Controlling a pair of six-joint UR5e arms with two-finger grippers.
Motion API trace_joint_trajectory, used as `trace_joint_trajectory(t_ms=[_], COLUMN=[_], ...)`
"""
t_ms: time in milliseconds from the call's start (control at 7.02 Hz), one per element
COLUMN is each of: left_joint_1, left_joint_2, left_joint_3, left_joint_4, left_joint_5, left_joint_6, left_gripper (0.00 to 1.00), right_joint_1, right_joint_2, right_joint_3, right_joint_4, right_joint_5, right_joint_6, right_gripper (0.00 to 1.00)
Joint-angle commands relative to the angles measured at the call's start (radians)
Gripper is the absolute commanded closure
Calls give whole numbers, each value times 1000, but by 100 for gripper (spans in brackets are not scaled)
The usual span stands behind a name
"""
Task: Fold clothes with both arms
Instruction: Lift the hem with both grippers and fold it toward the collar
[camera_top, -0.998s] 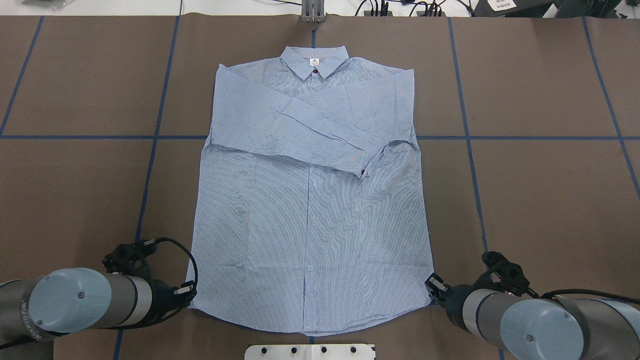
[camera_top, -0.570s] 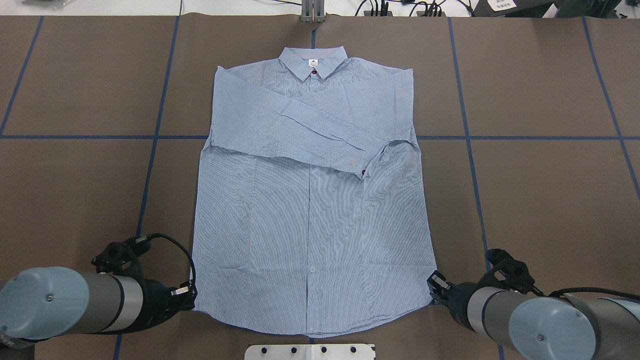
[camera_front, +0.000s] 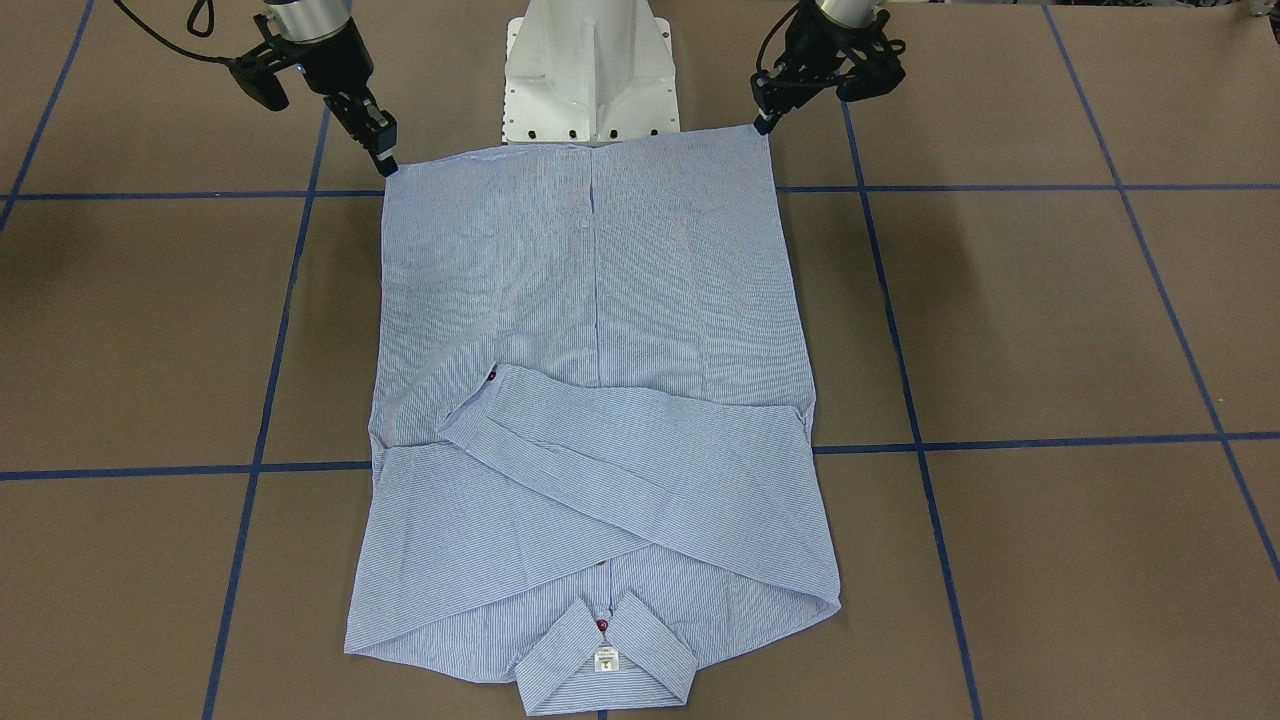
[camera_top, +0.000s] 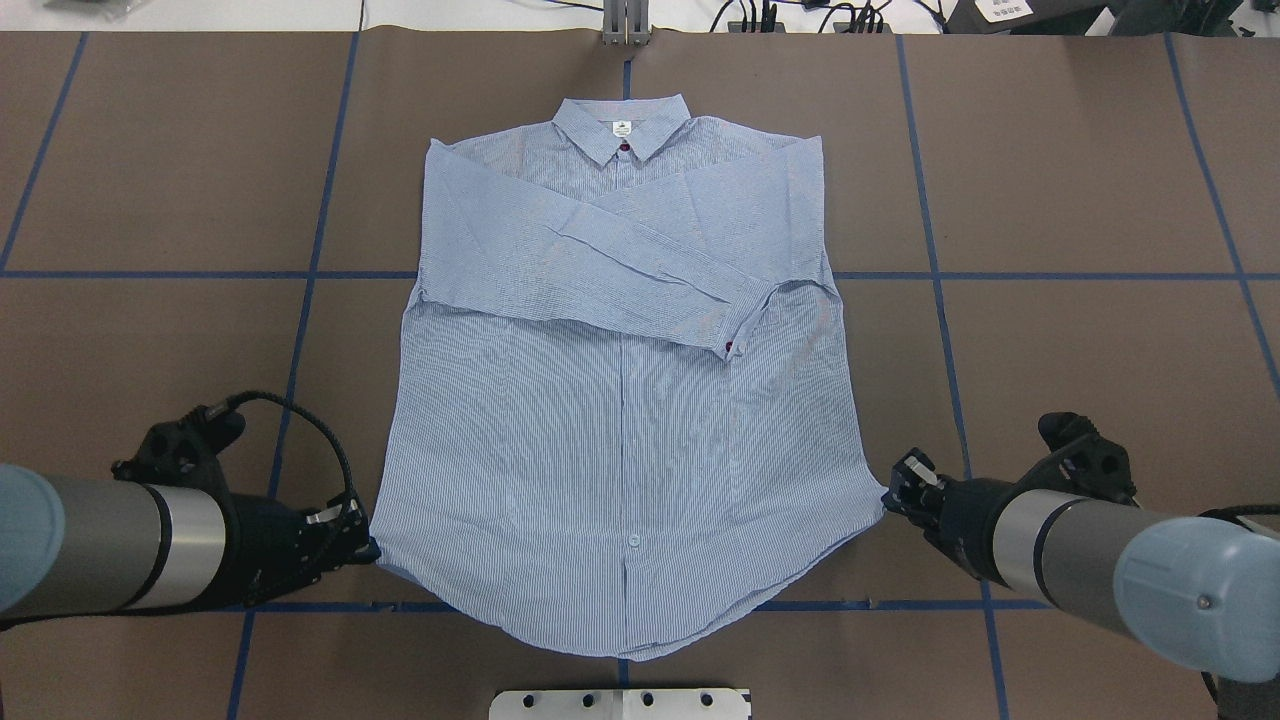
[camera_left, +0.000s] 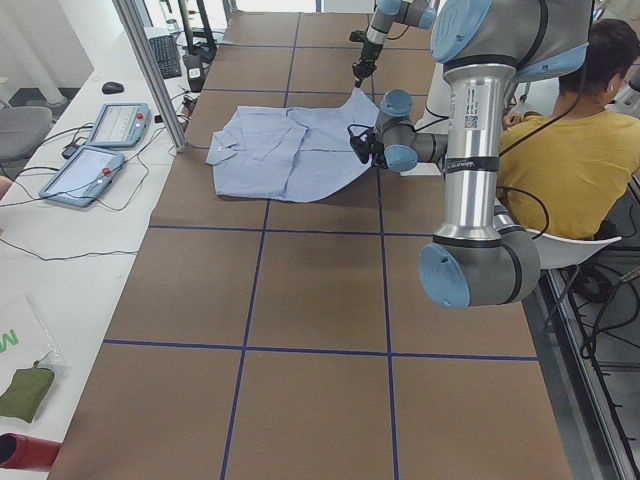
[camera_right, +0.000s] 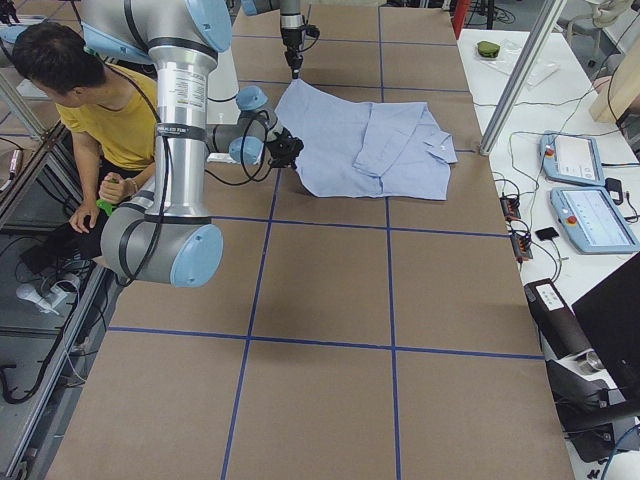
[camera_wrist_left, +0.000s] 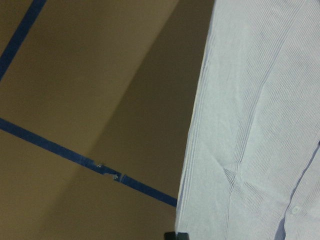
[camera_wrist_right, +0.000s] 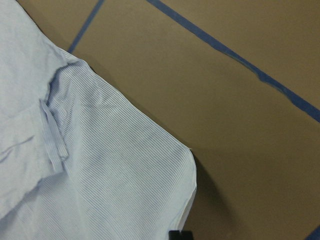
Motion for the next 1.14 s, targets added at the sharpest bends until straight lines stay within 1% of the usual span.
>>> trace_joint_trajectory(t_ms=[0, 143, 285, 570, 713, 998], left_joint_1=[-126, -178, -237, -333, -359, -388], left_joint_2=[-54, -106, -132, -137, -130, -130], left_joint_3=[48, 67, 67, 58, 56, 55], left_joint_4=[3, 40, 46, 48, 48, 49], left_joint_5=[-63, -94, -130, -232, -259, -260], left_joint_6=[-2, 15, 15, 15, 15, 7], left_gripper=[100, 100, 100, 100, 100, 100], right_joint_1=[94, 132, 155, 199, 224, 255], right_joint_2=[45, 64, 69, 87, 90, 115], right_joint_3=[-3, -3, 0, 3, 5, 0], right_joint_4=[0, 0, 0, 0, 0, 0], right_joint_5=[5, 2, -25, -27, -30, -31], right_joint_6=[-4, -4, -4, -2, -2, -1], right_gripper=[100, 100, 100, 100, 100, 100])
